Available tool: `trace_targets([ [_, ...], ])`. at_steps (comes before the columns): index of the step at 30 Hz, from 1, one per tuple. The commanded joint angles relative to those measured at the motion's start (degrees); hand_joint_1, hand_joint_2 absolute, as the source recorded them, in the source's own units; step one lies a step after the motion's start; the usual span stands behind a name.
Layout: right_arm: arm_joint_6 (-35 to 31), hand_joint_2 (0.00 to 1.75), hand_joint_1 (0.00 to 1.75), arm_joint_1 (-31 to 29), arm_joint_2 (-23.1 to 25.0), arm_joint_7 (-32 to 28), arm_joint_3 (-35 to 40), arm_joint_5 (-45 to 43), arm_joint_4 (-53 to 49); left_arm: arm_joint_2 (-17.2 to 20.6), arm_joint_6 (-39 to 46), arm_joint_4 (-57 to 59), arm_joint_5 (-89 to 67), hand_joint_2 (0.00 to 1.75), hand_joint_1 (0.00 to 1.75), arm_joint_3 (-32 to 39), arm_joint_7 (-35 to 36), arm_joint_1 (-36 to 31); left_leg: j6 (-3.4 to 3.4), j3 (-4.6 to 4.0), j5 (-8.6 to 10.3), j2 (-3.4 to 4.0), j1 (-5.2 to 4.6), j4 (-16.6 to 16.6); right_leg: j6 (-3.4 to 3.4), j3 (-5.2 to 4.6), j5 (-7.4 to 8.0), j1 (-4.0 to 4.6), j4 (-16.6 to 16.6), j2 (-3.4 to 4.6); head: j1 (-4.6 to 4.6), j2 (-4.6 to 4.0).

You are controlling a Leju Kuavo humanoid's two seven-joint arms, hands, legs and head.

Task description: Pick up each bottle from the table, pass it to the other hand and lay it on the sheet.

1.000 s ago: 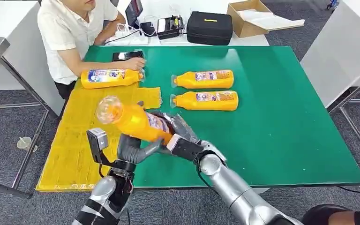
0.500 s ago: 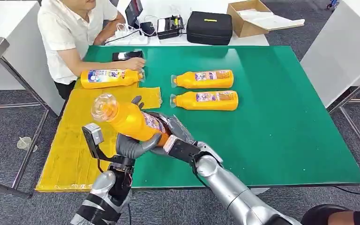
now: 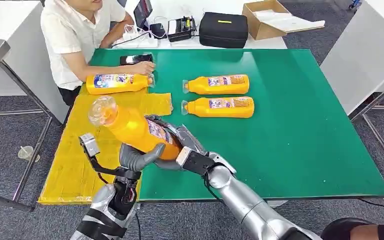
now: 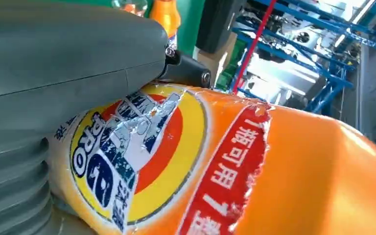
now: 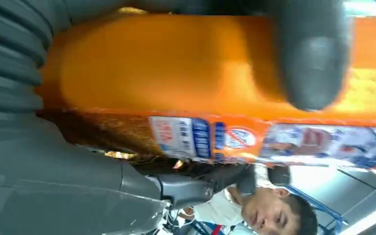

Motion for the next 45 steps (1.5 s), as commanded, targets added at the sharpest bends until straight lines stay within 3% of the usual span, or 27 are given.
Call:
trace_targets([
  [1,-2.9,1.75,0.0,-1.01,0.62,0.96,2.0,2.01,5.36,0.83,1.04,-0.22,-1.0,1.75,1.75,-0.79,-0.71,-1.48,-0.01,0.11,-0.05,0.05,0.05,0.01,-0.15,0.13,-0.03,0.07,-0.04,-0.01,0.0,0.0],
  [6,-13.68,1.75,0.0,1.67,0.47,1.6,1.79,7.86,2.17,0.84,7.13,-0.83,-3.49,1.75,1.75,0.18,-0.76,-1.37,-0.02,0.2,-0.1,0.09,0.09,0.03,-0.23,0.24,-0.06,0.13,-0.06,0.0,0.0,0.0],
  [7,-20.15,0.0,0.0,3.04,0.24,1.67,1.51,11.63,0.1,0.87,10.35,-0.69,-5.01,1.75,1.75,0.66,-1.0,-1.56,-0.02,0.25,-0.13,0.12,0.11,0.05,-0.28,0.29,-0.08,0.16,-0.05,0.01,0.0,0.0],
  [10,-22.72,0.0,0.0,3.87,-0.12,2.24,1.64,13.06,-1.6,1.01,10.92,-0.47,-5.28,1.75,1.75,1.12,-0.85,-1.82,-0.04,0.29,-0.16,0.06,0.15,0.07,-0.33,0.37,-0.13,0.21,-0.05,-0.08,0.0,0.0],
  [15,-46.85,0.0,0.0,7.9,-0.73,4.9,-0.27,23.13,-7.49,4.02,24.03,1.1,-18.19,1.75,1.75,1.55,-2.57,-3.54,-0.03,0.19,-0.11,0.09,0.1,0.05,-0.25,0.23,-0.08,0.14,-0.02,-0.02,0.02,0.0],
  [16,-50.05,0.0,0.0,10.21,-0.2,5.66,-4.43,28.19,-10.95,4.89,26.64,0.86,-21.92,1.75,1.75,2.52,-2.97,-3.67,-0.03,0.1,-0.03,-0.02,0.05,0.0,-0.19,0.14,-0.05,0.08,-0.02,-0.09,0.0,0.0],
  [19,-50.05,0.0,0.0,17.5,5.94,-1.64,-20.82,38.19,-20.75,5.48,28.38,-2.05,-23.71,1.75,1.75,6.74,-2.77,-2.8,-0.04,0.15,-0.08,0.02,0.08,0.03,-0.25,0.17,-0.08,0.12,0.0,-0.07,0.0,0.0],
  [20,-50.05,0.0,0.0,19.05,6.38,-1.64,-22.31,39.83,-24.25,5.45,28.79,-3.39,-23.24,1.75,1.75,8.03,-2.3,-2.37,-0.03,0.02,-0.03,0.01,0.05,0.01,-0.18,0.03,-0.05,0.08,0.02,-0.06,0.02,0.0],
  [31,-50.05,0.0,0.0,20.8,6.03,-1.64,-22.83,38.79,-28.58,6.14,33.67,-4.44,-28.11,1.75,1.75,8.66,-2.12,-2.2,-0.02,0.13,-0.13,0.09,0.1,0.08,-0.25,0.18,-0.1,0.16,0.01,-0.01,0.02,0.0],
  [32,-50.05,0.0,0.0,19.31,4.62,-1.64,-20.31,33.61,-25.57,10.28,43.67,1.93,-54.98,1.75,1.75,4.03,1.91,-5.55,0.0,0.05,-0.07,0.09,0.08,0.04,-0.18,0.07,-0.05,0.1,0.01,0.0,0.0,0.0],
  [33,-50.05,0.0,0.0,18.79,4.4,-1.64,-19.99,33.47,-24.9,11.53,42.98,4.5,-61.76,1.75,1.75,1.82,4.88,-6.72,-0.01,0.06,-0.06,0.08,0.07,0.01,-0.17,0.07,-0.04,0.08,-0.02,0.02,0.04,0.0],
  [38,-50.05,0.0,0.0,18.79,4.4,-1.64,-19.99,33.47,-24.9,11.53,42.98,4.5,-61.76,1.75,1.75,1.82,4.88,-6.72,-0.05,0.18,-0.01,0.01,0.08,-0.03,-0.21,0.21,-0.04,0.11,-0.06,-0.07,0.02,0.0],
  [39,-50.05,0.0,0.0,18.17,3.74,-1.64,-18.7,31.78,-23.7,11.84,41.71,6.89,-68.56,1.75,1.75,0.41,7.85,-7.39,-0.05,0.27,-0.06,0.1,0.13,0.0,-0.29,0.29,-0.05,0.18,-0.07,-0.01,0.02,0.0],
  [45,-50.05,0.0,0.0,16.56,2.11,-1.64,-15.44,28.24,-22.56,12.44,32.01,19.96,-87.43,1.75,1.75,-3.76,16.8,-16.31,-0.04,0.19,-0.01,-0.02,0.1,-0.01,-0.23,0.21,-0.04,0.13,-0.06,-0.1,0.02,0.0],
])
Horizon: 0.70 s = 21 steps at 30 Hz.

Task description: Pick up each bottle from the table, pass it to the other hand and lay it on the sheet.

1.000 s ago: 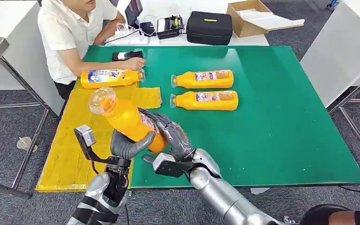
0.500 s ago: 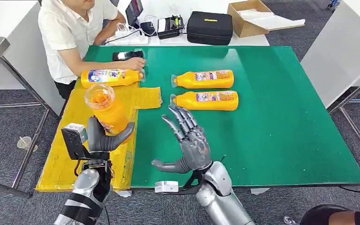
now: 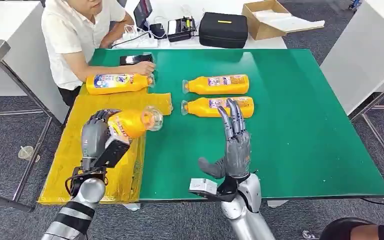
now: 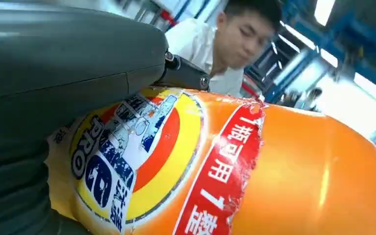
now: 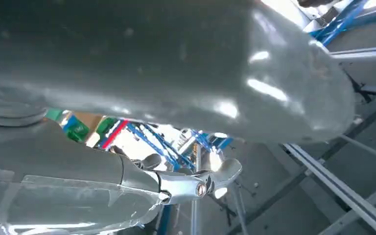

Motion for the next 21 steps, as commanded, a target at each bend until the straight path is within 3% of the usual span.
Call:
trace_targets([
  [1,-4.64,1.75,0.0,-3.51,-2.92,0.23,3.81,-2.27,3.87,3.01,-11.15,21.02,-18.71,1.75,1.75,-8.15,9.57,-13.6,-0.01,0.13,-0.04,0.03,0.08,0.04,-0.2,0.21,-0.02,0.12,-0.04,-0.06,0.0,0.0],
  [6,-4.64,1.75,0.0,-4.09,-4.19,0.69,5.84,-6.71,4.56,1.48,-17.7,29.89,-21.72,1.75,1.75,-9.95,9.54,-17.05,-0.02,0.19,-0.02,0.0,0.11,0.02,-0.24,0.3,-0.03,0.15,-0.07,-0.11,0.0,0.0],
  [11,-4.64,1.75,0.0,-4.98,-4.8,2.35,7.41,-8.68,6.11,1.67,-18.74,36.4,-25.84,1.75,1.75,-11.83,12.91,-19.95,-0.03,0.29,-0.13,0.19,0.16,0.08,-0.31,0.38,-0.06,0.22,-0.06,0.06,0.0,0.0],
  [21,-4.06,1.75,0.0,-5.35,-4.97,2.59,7.65,-10.48,6.78,1.13,-19.54,37.95,-24.5,1.75,1.68,-9.64,11.93,-20.28,-0.02,0.13,-0.03,0.15,0.06,0.02,-0.16,0.18,0.01,0.08,-0.03,0.07,0.0,0.0],
])
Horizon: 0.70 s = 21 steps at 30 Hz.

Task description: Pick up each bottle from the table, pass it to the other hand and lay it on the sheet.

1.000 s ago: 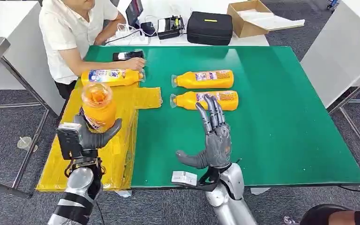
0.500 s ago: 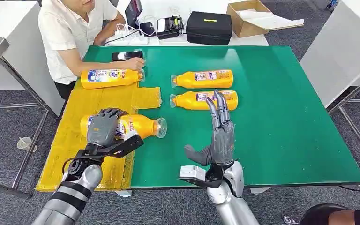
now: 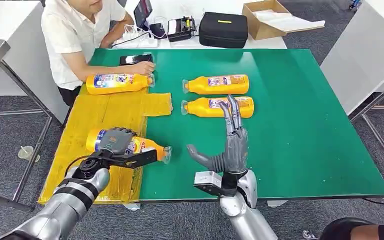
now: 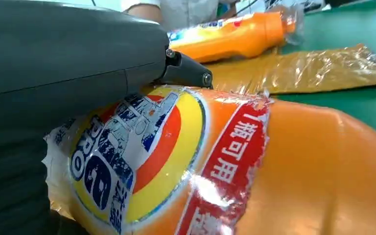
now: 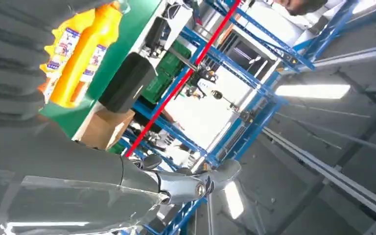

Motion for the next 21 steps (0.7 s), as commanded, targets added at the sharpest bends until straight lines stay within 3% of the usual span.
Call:
trace_targets([
  [1,-4.06,1.75,0.0,-2.76,-1.91,0.27,2.07,-0.61,4.77,-0.18,-0.94,8.14,0.47,1.75,1.68,-1.51,-0.3,-4.2,0.0,0.17,-0.07,0.16,0.09,0.04,-0.2,0.19,-0.01,0.12,-0.05,0.07,0.0,0.0],
  [3,-4.06,1.75,0.0,-2.76,-1.91,0.27,2.07,-0.61,4.77,-0.18,-0.94,8.14,0.47,1.75,1.68,-1.51,-0.3,-4.2,-0.01,0.12,-0.04,0.11,0.05,0.01,-0.14,0.13,0.0,0.08,-0.05,0.04,0.0,0.0],
  [4,-3.66,1.75,0.0,-2.84,-1.93,0.14,2.02,-1.29,4.89,-0.39,-1.67,8.13,1.46,1.75,1.36,-0.74,-0.84,-4.15,-0.01,0.21,-0.09,0.17,0.1,0.04,-0.24,0.24,-0.02,0.15,-0.05,0.07,0.0,0.0],
  [5,-3.52,1.75,0.0,-2.99,-1.91,0.05,2.03,-1.39,5.22,-0.61,-3.12,8.37,2.63,1.75,0.49,0.07,-1.46,-4.37,-0.02,0.24,-0.11,0.19,0.12,0.06,-0.27,0.27,-0.03,0.17,-0.05,0.07,0.0,0.0],
  [6,-2.97,1.75,0.0,-3.24,-1.89,-0.22,2.11,-2.05,5.73,-0.59,-5.17,8.93,3.13,1.75,0.0,0.09,-2.22,-5.12,-0.02,0.21,-0.09,0.17,0.09,0.03,-0.23,0.22,-0.02,0.13,-0.05,0.08,0.0,0.0],
  [12,-0.91,1.75,0.0,-4.36,-1.85,-2.56,1.81,-6.39,8.36,0.77,-14.29,10.01,8.82,1.75,0.0,1.21,-8.9,-7.96,-0.02,0.24,-0.11,0.25,0.14,0.09,-0.27,0.27,-0.01,0.19,-0.04,0.14,0.0,0.0],
  [13,-0.76,0.0,0.0,-4.47,-2.1,-2.56,2.06,-7.27,8.4,1.21,-15.69,9.57,9.92,1.75,0.0,1.25,-10.31,-8.24,-0.01,0.19,-0.07,0.18,0.08,0.04,-0.19,0.22,0.0,0.12,-0.04,0.1,0.0,0.0],
  [21,-0.66,0.0,0.0,-6.15,-4.65,-2.56,5.74,-13.15,8.78,5.42,-23.61,1.21,19.01,1.75,0.0,-2.58,-17.02,-9.23,-0.04,0.13,-0.12,0.26,0.13,0.15,-0.26,0.16,-0.03,0.17,0.06,0.15,0.0,0.0],
])
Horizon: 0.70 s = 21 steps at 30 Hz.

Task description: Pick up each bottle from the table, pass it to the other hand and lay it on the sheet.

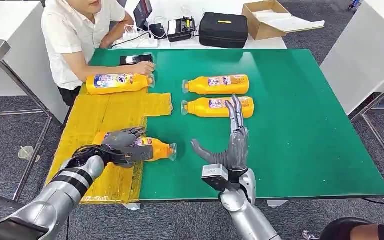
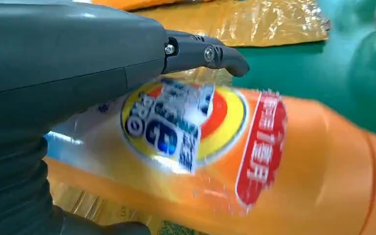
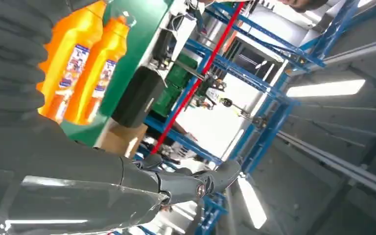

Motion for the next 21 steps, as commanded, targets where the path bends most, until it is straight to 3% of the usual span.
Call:
trace_targets([
  [1,-1.5,0.0,0.0,-4.37,-3.62,-0.24,4.88,-3.42,5.23,5.15,-7.6,-4.34,7.28,1.75,0.0,-3.73,-5.51,-3.92,-0.03,0.12,-0.15,0.26,0.15,0.16,-0.29,0.13,-0.06,0.2,0.04,0.14,0.0,0.0],
  [10,-3.7,0.0,0.0,-5.1,-4.41,-0.24,6.37,-3.59,6.88,8.08,-6.77,-11.28,14.01,1.75,0.0,-6.16,-5.66,-2.49,0.0,0.06,-0.04,0.12,0.08,0.04,-0.14,0.05,0.0,0.1,-0.01,0.05,0.0,0.0],
  [21,-2.61,0.0,0.0,-5.79,-3.56,0.11,0.25,3.67,13.13,11.55,-4.71,-21.19,21.92,1.75,0.0,-7.65,-6.24,0.86,-0.02,0.14,-0.09,0.16,0.09,0.05,-0.22,0.15,-0.04,0.13,-0.02,0.06,0.0,0.0],
])
